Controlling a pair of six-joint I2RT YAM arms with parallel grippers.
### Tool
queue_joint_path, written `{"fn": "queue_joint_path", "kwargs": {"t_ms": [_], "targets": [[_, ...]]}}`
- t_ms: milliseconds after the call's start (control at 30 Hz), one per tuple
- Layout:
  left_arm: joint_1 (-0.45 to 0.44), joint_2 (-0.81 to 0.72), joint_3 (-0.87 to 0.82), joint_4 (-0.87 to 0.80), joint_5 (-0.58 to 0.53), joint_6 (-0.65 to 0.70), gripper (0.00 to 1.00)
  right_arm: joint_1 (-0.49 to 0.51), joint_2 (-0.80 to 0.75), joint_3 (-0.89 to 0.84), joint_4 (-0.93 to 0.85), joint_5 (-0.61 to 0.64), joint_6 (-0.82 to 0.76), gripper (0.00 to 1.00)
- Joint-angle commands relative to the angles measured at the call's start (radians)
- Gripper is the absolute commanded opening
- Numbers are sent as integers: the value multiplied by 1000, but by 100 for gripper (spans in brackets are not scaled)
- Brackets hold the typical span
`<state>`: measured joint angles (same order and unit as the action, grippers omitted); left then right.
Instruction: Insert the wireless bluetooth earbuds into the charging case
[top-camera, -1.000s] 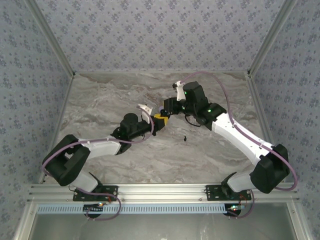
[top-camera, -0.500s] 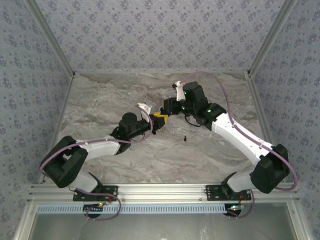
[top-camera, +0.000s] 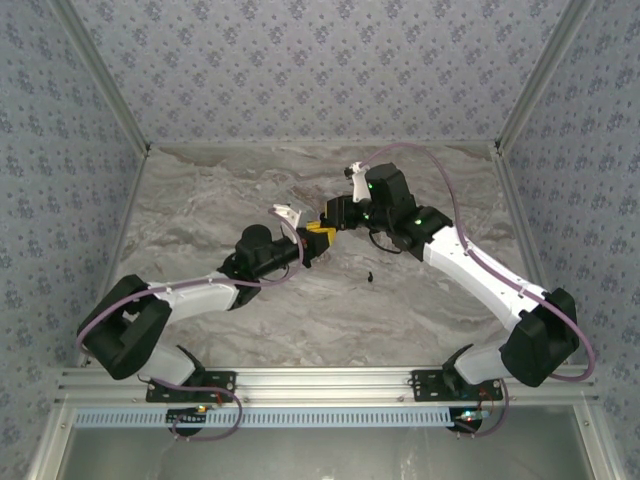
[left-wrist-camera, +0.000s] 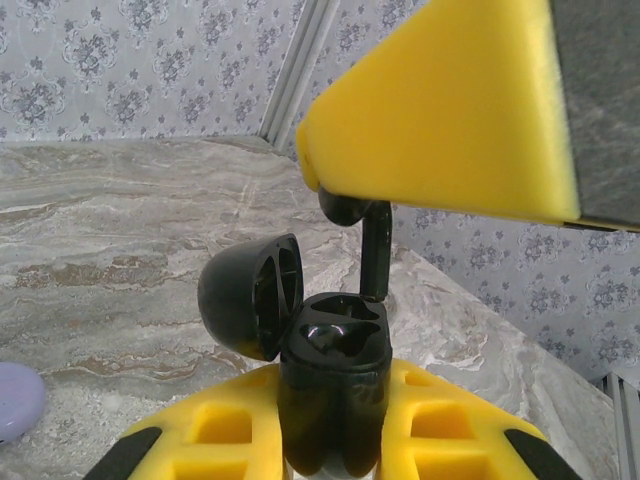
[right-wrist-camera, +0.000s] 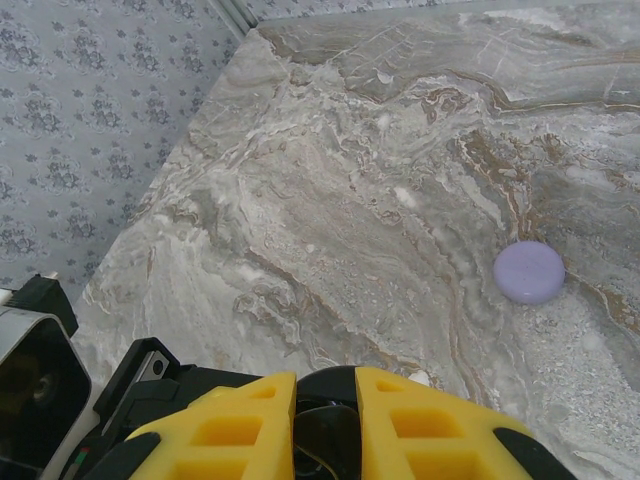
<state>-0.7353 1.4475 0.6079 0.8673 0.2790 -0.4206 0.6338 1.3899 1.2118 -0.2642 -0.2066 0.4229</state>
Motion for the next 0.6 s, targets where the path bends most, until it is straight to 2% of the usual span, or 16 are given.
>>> {"fn": "queue_joint_path", "kwargs": {"t_ms": [0, 567], "targets": [[-7, -30, 40, 27, -1, -7, 16, 8, -19, 8, 15, -5, 9, 22], [-6, -27, 68, -23, 0, -17, 16, 14, -13, 6, 17, -7, 11, 22]]}}
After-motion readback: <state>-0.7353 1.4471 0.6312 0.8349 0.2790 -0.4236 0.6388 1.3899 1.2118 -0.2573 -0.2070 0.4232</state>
